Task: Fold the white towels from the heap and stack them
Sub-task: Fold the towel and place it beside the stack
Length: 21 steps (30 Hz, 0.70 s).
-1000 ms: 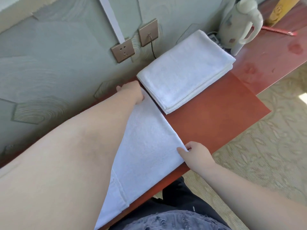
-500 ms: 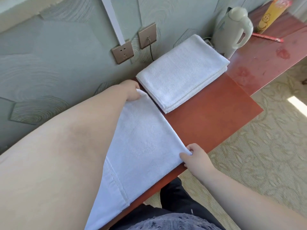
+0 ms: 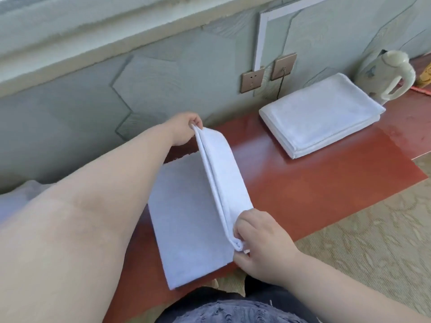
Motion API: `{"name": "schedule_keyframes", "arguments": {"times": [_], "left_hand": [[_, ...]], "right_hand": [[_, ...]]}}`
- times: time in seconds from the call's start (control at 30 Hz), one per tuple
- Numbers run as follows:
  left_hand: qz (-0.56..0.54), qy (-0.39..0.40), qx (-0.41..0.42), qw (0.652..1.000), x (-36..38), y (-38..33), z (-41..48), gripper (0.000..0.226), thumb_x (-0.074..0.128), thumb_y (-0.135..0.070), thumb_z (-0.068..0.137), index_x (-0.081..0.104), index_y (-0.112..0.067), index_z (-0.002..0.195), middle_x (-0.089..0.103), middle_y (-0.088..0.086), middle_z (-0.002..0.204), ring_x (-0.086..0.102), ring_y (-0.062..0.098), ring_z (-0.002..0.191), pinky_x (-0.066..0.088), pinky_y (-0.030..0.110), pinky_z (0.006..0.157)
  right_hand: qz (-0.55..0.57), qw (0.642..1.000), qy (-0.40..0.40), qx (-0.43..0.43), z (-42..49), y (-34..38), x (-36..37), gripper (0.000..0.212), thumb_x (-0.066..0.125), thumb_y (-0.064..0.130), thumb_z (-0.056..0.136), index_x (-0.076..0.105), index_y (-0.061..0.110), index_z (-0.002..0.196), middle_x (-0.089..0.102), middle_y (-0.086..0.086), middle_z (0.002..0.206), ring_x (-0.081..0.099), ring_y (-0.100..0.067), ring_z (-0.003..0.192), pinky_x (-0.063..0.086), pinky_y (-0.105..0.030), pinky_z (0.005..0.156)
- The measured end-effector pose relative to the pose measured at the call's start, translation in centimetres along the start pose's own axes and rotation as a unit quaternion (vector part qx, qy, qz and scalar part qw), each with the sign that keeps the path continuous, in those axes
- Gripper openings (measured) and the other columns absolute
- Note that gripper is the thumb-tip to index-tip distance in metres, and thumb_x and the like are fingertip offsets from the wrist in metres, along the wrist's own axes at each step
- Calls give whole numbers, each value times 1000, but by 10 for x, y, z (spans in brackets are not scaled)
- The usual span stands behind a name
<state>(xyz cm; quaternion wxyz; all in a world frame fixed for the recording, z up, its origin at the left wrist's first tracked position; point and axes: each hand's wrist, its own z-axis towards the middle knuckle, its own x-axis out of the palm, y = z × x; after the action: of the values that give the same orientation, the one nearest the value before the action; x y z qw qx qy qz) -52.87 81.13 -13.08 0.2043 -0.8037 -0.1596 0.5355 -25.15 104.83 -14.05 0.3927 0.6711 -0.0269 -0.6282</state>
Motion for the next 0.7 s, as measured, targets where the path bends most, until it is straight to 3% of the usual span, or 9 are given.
{"name": "schedule_keyframes", "arguments": {"times": [0.1,0.2,0.3,0.37,0.43,0.5,0.57,0.63,0.7], "left_hand": [[-122,-47,-38,991,-3,71,-40,43,41,4,80,66,-32,78,58,1,69,52,23,62,42,26,56],[-210,-91,-97,969,7,123,-74,44,39,13,86,62,-23,81,59,5,70,55,14,53,49,26,50],[-280,-133,-143,940,34,163,-94,36,45,7,91,61,-24,82,65,9,81,60,19,65,51,26,53],[-353,-139,-197,904,50,179,-99,27,44,-4,98,57,-25,87,63,10,87,58,22,69,52,29,54],[-372,-136,-217,892,60,184,-101,14,46,-29,99,55,-21,90,61,8,89,54,22,68,53,28,53],[-372,-132,-211,894,64,184,-100,40,60,-53,88,59,-18,108,66,6,100,60,21,78,59,34,71],[-333,-171,-204,905,60,180,-105,50,72,-37,87,54,-22,132,68,1,110,67,21,95,56,35,88],[-319,-219,-199,900,55,175,-110,46,69,-20,90,53,-22,133,70,0,109,70,24,100,55,34,91],[-285,-217,-211,910,52,174,-116,48,66,-20,95,50,-20,140,68,2,117,68,26,109,51,33,95]], "right_hand": [[-26,995,43,-87,15,36,37,18,60,26,63,52,18,78,47,3,78,43,-22,70,38,-33,59],[-67,983,87,-150,25,63,84,14,52,29,69,50,19,78,46,3,76,44,-22,67,39,-33,56],[-109,973,119,-166,27,75,128,18,67,23,69,51,20,78,47,3,74,44,-20,64,39,-33,53],[-142,966,150,-153,24,76,150,30,78,19,62,52,20,75,47,3,72,44,-18,61,37,-31,51],[-163,962,172,-137,21,78,160,33,81,16,58,53,20,74,46,4,71,43,-17,61,36,-29,51],[-162,965,161,-127,19,81,161,28,79,16,62,54,20,74,47,4,72,43,-17,61,40,-30,51],[-151,971,134,-128,21,88,158,23,75,14,66,54,20,74,46,4,72,43,-17,62,42,-32,52],[-144,973,116,-141,23,95,156,21,72,12,67,54,19,74,45,4,71,41,-18,62,40,-32,53],[-160,967,123,-157,21,100,161,25,71,8,62,52,20,74,43,4,72,35,-17,63,35,-30,55]]}}
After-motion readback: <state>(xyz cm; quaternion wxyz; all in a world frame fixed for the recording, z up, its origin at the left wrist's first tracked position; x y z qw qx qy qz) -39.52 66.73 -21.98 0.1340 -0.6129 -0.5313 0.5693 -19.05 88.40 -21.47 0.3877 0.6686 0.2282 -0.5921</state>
